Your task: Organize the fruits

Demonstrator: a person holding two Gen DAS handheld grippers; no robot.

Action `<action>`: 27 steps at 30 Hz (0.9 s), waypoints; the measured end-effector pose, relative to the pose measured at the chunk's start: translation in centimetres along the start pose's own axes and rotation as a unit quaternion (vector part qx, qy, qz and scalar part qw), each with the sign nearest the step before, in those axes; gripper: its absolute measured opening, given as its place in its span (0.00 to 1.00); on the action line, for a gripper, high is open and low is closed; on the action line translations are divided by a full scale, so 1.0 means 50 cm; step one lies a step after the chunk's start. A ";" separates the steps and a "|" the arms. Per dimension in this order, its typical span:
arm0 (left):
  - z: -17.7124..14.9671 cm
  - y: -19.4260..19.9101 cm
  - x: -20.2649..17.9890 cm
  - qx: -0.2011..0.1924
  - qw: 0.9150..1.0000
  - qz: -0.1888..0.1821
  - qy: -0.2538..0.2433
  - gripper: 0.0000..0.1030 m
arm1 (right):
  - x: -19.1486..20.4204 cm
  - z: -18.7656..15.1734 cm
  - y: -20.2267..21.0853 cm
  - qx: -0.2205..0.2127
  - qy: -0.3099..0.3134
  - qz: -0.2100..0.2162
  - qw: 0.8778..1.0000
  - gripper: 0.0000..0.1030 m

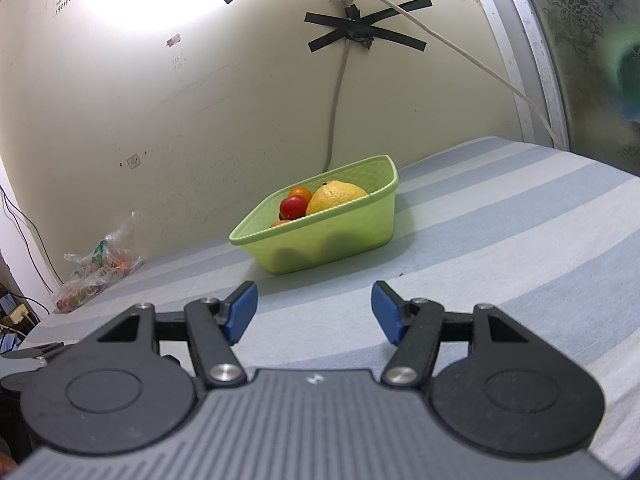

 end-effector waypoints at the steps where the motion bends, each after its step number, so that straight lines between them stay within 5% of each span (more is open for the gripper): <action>1: 0.000 0.000 0.000 0.000 1.000 0.000 0.000 1.00 | 0.000 0.000 0.000 0.000 0.000 0.000 1.000 0.63; 27: -0.001 -0.004 0.010 0.008 1.000 0.015 0.009 1.00 | 0.001 0.000 0.002 -0.002 -0.001 0.003 1.000 0.63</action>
Point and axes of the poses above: each gripper's, at about its wrist camera, not at the fingertips, and y roughly against the way its jaws point, x to its left, z to its top, the point moved 1 cm from there along -y, roughly the way its jaws point, and after that the axes turned 6 degrees about -z, right-handed, at the moved point
